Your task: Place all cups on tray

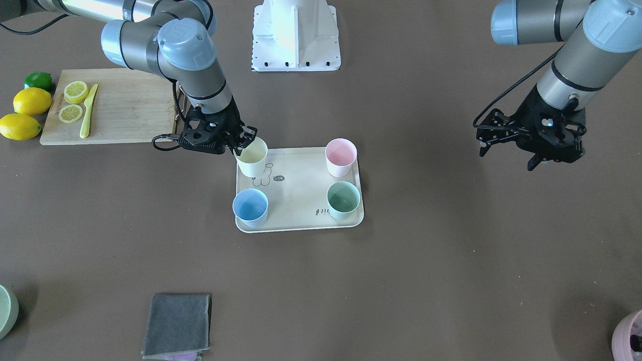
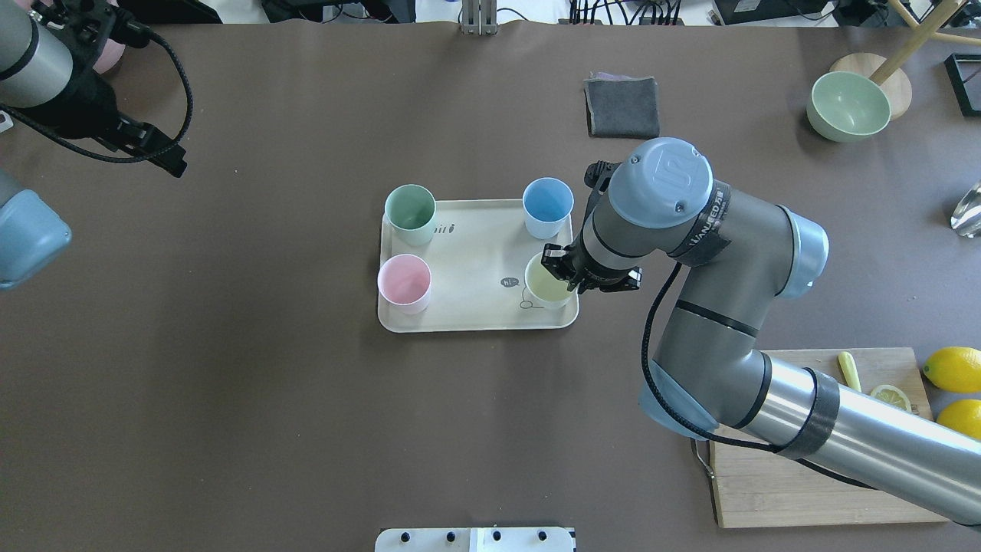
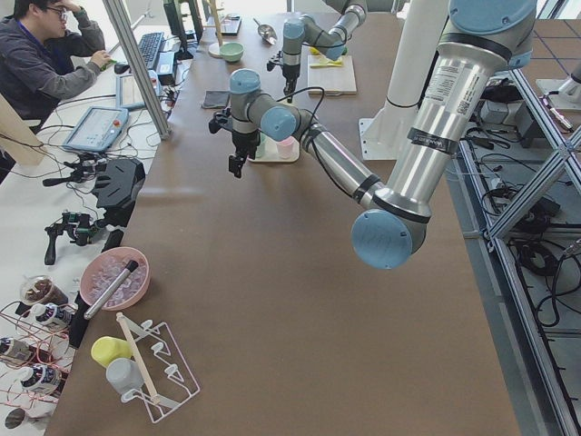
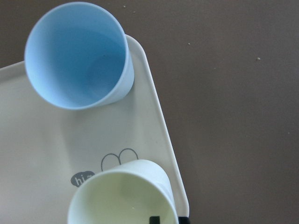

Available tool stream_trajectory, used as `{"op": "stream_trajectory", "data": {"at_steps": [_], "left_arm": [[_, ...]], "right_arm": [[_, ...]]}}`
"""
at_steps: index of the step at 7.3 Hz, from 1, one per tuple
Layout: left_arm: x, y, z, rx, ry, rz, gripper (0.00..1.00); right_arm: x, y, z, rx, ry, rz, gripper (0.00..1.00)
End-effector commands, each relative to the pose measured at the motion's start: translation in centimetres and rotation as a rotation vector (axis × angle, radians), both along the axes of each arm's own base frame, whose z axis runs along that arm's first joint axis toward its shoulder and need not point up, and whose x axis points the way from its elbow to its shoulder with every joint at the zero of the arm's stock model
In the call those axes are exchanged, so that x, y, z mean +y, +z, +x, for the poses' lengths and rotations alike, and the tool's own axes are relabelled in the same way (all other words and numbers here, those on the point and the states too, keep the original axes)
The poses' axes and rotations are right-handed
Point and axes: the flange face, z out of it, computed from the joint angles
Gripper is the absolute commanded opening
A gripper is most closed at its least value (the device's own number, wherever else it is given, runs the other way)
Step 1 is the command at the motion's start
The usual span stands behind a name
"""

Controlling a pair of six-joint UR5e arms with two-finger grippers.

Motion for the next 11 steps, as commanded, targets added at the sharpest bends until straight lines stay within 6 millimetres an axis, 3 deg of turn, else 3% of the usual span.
{"op": "stream_trajectory", "data": {"at_steps": [1, 2, 3, 4, 5, 6, 7, 8, 9, 11], "left_arm": [[0.0, 0.2, 0.0, -0.002, -0.001, 0.000, 0.99], [0.0, 0.1, 0.0, 0.001, 0.000, 0.002, 0.99], [-0.1, 0.2, -0.5, 0.004, -0.009, -0.002, 0.99], [0.7, 2.1, -0.8, -0.002, -0.012, -0.042, 0.99], [1.5, 6.6, -2.5, -0.043, -0.024, -0.107, 0.99], [2.6, 10.8, -4.0, -0.080, -0.039, -0.174, 0.99], [2.1, 13.6, -9.3, -0.088, -0.127, -0.208, 0.99], [1.7, 16.6, -13.3, -0.113, -0.152, -0.227, 0.99], [2.1, 20.1, -17.7, -0.142, -0.087, -0.185, 0.99], [1.9, 26.9, -25.3, -0.025, -0.027, -0.203, 0.99]], "right_arm": [[-0.4, -0.4, 0.4, -0.002, 0.007, 0.024, 1.00], [-1.8, -1.0, 2.3, -0.013, 0.023, 0.039, 1.00], [-3.2, -1.5, 5.4, -0.026, 0.032, 0.044, 1.00], [-4.6, -0.6, 7.9, -0.012, 0.012, 0.063, 1.00], [-5.3, 0.5, 11.0, -0.012, -0.006, 0.100, 1.00], [-6.1, 3.5, 14.6, 0.016, -0.027, 0.121, 1.00], [-7.2, 6.7, 18.7, 0.062, -0.071, 0.187, 1.00], [-7.8, 9.7, 22.4, 0.093, -0.117, 0.224, 1.00], [-8.8, 12.3, 27.3, 0.098, -0.165, 0.264, 1.00], [-10.3, 18.0, 37.3, 0.169, -0.251, 0.340, 1.00]]}}
